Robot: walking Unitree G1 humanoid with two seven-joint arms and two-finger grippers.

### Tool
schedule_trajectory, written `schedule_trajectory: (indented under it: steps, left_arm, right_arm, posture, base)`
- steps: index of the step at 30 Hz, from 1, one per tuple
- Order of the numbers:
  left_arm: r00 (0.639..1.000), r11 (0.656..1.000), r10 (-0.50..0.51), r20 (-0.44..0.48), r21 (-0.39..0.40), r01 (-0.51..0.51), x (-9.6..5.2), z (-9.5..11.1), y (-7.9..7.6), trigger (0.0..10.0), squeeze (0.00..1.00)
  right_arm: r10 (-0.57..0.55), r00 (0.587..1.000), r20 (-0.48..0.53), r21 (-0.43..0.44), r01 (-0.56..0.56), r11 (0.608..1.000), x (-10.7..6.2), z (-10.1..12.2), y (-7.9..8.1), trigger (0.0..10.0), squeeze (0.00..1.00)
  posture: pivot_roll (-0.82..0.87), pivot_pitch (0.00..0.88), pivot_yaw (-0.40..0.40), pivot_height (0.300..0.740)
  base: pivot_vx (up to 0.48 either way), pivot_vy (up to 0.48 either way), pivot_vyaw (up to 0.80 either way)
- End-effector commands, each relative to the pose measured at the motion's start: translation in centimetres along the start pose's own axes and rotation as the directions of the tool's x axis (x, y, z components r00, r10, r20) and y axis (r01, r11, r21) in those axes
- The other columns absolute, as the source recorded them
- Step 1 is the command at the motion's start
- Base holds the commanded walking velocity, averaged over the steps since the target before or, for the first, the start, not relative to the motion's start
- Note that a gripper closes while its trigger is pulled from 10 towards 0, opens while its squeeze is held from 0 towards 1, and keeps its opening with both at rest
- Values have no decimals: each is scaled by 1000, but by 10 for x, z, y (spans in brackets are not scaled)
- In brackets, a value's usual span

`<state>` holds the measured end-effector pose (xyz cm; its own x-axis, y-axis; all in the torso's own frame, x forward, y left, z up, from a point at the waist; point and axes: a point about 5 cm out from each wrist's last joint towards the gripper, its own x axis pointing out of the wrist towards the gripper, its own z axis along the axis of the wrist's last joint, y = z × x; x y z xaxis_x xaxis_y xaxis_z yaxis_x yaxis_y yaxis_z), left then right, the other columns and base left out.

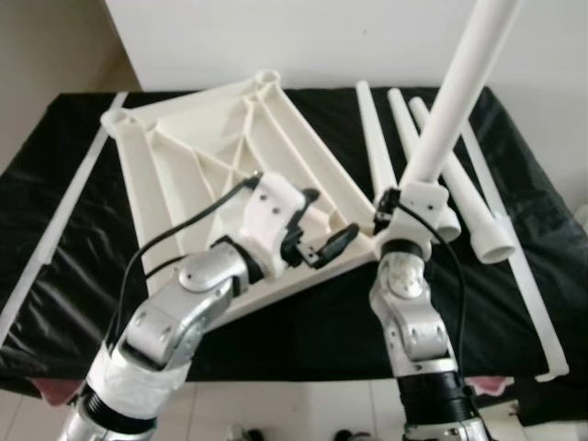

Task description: Building children table

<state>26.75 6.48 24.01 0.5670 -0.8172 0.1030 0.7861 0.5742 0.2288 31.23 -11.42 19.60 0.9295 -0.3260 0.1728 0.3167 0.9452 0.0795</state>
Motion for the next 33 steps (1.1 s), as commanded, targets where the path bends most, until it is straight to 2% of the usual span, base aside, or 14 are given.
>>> schedule_trajectory:
  steps: [1, 6, 7, 12, 14, 15, 16, 20, 21, 23, 27, 29, 31, 33]
  left_arm:
    - [998, 998, -63, -7, -13, 63, -2, -2, -4, 10000, 0]
    - [998, 998, -62, -4, -14, 61, -1, -2, -4, 10000, 0]
    - [998, 998, -61, -3, -15, 61, -1, -2, -5, 10000, 0]
    - [998, 998, -64, 1, -16, 64, 0, -1, -5, 10000, 0]
    - [998, 998, -67, 2, -16, 67, 0, -1, -5, 10000, 0]
    - [998, 998, -68, 3, -14, 68, 1, -1, -5, 10000, 0]
    - [998, 998, -68, 5, -15, 68, 1, 0, -5, 10000, 0]
    - [998, 997, -69, 7, -18, 69, 2, 0, -5, 10000, 0]
    - [997, 997, -72, 7, -18, 72, 3, 0, -5, 10000, 0]
    - [997, 997, -73, 6, -19, 73, 3, 0, -5, 10000, 0]
    - [996, 996, -85, 2, -18, 85, 4, -1, -7, 10000, 0]
    - [996, 996, -88, -7, -23, 87, 4, -4, -9, 10000, 0]
    - [996, 996, -86, -12, -24, 86, 4, -6, -9, 10000, 0]
    - [996, 996, -87, -19, -27, 87, 3, -8, -10, 10000, 0]
  right_arm:
    - [-41, 993, -115, -25, 38, 999, -6, -24, -5, 10000, 0]
    - [49, 996, -71, 38, -46, 998, 0, -18, -5, 10000, 0]
    - [88, 995, -56, 67, -84, 994, 0, -17, -5, 10000, 1000]
    - [122, 992, -30, 60, -120, 991, 4, -13, -10, 10000, 1000]
    - [174, 985, -11, 40, -174, 984, 8, -11, -11, 10000, 1000]
    - [210, 978, 12, 26, -210, 977, 10, -8, -11, 10000, 588]
    - [245, 969, 23, 29, -246, 969, 13, -6, -11, 10000, 0]
    - [310, 949, 53, 50, -313, 949, 17, 0, -11, 10000, 0]
    - [365, 929, 65, 42, -368, 929, 20, 2, -10, 10000, 0]
    - [388, 919, 71, 40, -391, 920, 20, 3, -10, 10000, 0]
    - [503, 862, 60, 1, -504, 864, 24, 4, -13, 10000, 0]
    - [579, 812, 71, -73, -575, 815, 27, 6, -16, 10000, 0]
    - [595, 802, 60, -77, -590, 803, 28, 5, -19, 10000, 0]
    - [640, 767, 45, -109, -633, 766, 29, 4, -27, 10000, 0]
  posture:
    - [-46, 148, 40, 740]
    - [-54, 152, 38, 740]
    - [-55, 152, 39, 740]
    - [-60, 152, 41, 740]
    - [-60, 148, 40, 740]
    - [-61, 146, 40, 740]
    - [-64, 145, 40, 740]
    - [-67, 148, 41, 740]
    - [-67, 151, 42, 740]
    - [-67, 151, 42, 740]
    - [-64, 154, 41, 740]
    - [-67, 153, 42, 740]
    - [-70, 153, 43, 740]
    - [-72, 153, 41, 740]
  base:
    - [0, 0, 0]
    - [0, 0, 0]
    - [0, 0, 0]
    - [0, 0, 0]
    - [0, 0, 0]
    - [0, 0, 0]
    - [0, 0, 0]
    - [0, 0, 0]
    - [0, 0, 0]
    - [0, 0, 0]
    - [0, 0, 0]
    - [0, 0, 0]
    - [0, 0, 0]
    - [0, 0, 0]
